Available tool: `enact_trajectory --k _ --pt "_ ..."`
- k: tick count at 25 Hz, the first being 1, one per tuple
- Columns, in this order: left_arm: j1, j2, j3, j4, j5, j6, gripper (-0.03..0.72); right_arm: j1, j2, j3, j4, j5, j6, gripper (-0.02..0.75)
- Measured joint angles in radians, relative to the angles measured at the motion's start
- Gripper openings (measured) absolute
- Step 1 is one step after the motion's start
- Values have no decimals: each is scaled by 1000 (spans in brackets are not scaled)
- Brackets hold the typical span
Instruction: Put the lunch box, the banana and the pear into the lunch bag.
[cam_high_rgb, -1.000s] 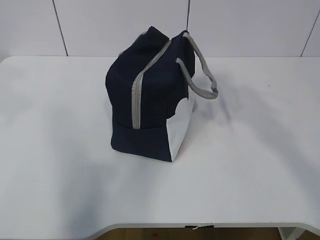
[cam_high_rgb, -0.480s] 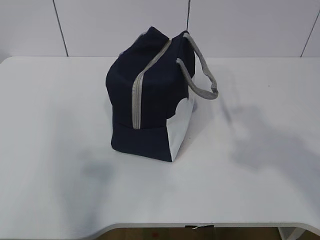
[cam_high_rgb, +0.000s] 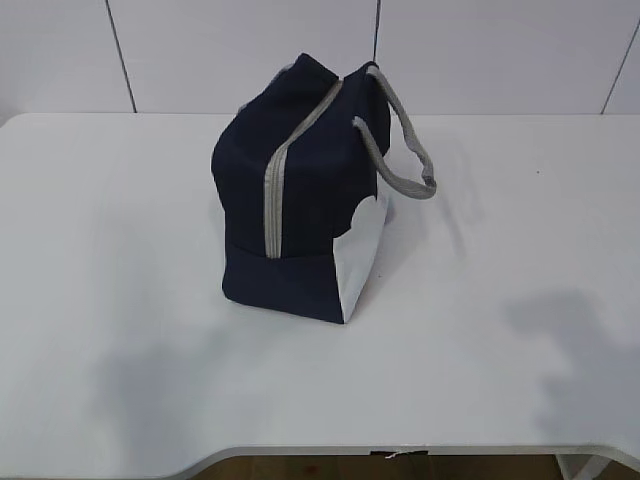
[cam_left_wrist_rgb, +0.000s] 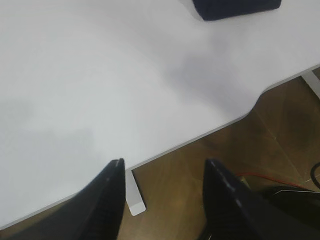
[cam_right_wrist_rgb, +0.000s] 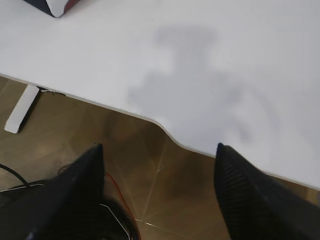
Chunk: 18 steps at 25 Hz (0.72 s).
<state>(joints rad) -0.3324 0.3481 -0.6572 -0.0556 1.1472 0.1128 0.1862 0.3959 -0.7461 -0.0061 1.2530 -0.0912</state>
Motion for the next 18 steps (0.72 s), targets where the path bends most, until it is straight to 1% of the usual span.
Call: enact_trajectory --k 6,8,13,18 --pt "0 -25 102 1 -56 0 380 0 -111 187 -55 -62 0 545" --pt "0 -25 117 7 -57 0 380 0 -129 242 -64 -88 0 545" --pt "0 -27 119 27 -61 0 380 0 -133 259 -92 -116 0 545" --pt "0 -27 134 33 -55 0 380 0 -133 259 -85 -117 0 545"
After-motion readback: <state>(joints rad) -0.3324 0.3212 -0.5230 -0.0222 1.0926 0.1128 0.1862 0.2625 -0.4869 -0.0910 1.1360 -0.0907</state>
